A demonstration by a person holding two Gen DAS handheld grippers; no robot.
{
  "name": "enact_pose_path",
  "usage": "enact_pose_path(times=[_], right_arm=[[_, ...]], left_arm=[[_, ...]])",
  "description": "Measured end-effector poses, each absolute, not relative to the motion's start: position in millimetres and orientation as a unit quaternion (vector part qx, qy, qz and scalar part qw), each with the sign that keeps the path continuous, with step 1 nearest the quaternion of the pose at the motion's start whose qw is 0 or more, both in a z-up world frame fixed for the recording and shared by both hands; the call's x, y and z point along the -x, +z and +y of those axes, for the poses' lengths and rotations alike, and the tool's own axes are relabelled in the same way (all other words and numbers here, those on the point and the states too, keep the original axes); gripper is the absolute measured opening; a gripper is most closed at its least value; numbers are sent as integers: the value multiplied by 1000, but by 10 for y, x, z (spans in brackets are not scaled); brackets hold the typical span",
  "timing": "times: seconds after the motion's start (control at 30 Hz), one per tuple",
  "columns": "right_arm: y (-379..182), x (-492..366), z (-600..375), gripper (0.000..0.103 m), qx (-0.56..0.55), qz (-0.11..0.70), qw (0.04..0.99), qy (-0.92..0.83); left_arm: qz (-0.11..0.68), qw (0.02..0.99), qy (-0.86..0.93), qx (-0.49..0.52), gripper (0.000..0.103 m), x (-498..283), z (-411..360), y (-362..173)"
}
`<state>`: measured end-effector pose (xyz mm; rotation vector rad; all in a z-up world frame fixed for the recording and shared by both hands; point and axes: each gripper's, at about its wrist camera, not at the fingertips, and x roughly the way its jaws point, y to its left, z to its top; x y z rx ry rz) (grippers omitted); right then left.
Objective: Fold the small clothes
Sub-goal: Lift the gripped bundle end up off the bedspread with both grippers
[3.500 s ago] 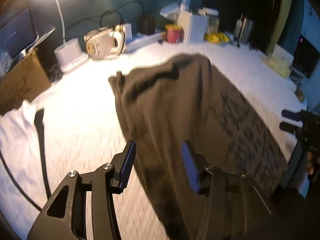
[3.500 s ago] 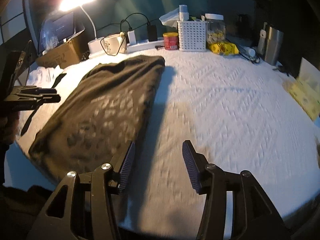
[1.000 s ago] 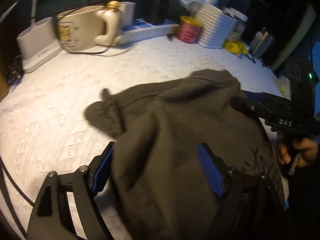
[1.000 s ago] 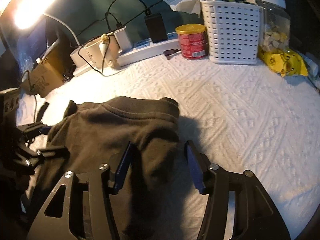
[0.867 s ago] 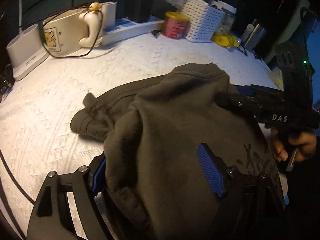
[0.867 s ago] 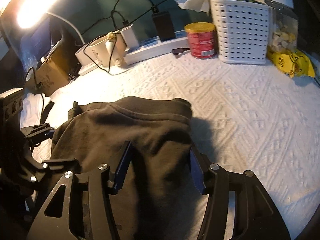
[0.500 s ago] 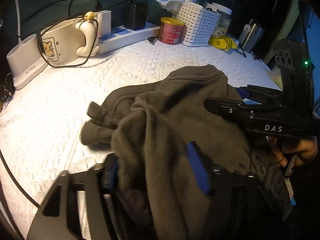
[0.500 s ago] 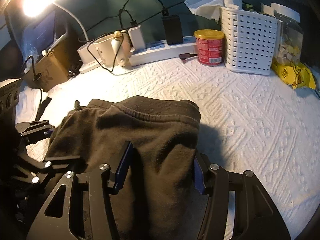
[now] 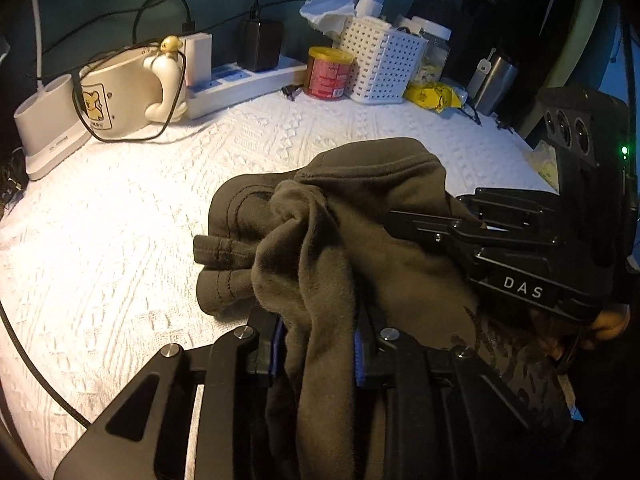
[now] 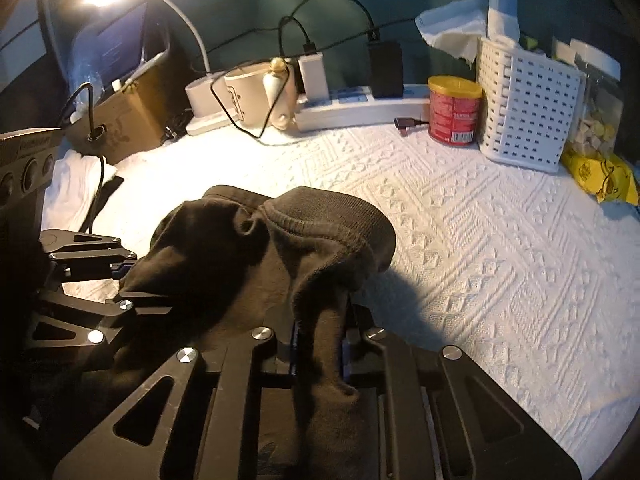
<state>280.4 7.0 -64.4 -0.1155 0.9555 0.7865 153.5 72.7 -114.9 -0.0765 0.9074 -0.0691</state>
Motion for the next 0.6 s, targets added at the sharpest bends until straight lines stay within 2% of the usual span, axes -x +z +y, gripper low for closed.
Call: enact_pose_path(times=[0.6], right_arm=[[109,-2271,-300,13,34,359,864,350]], left_arm=[[338,940,-42,-6,23,-1036,317,-573]])
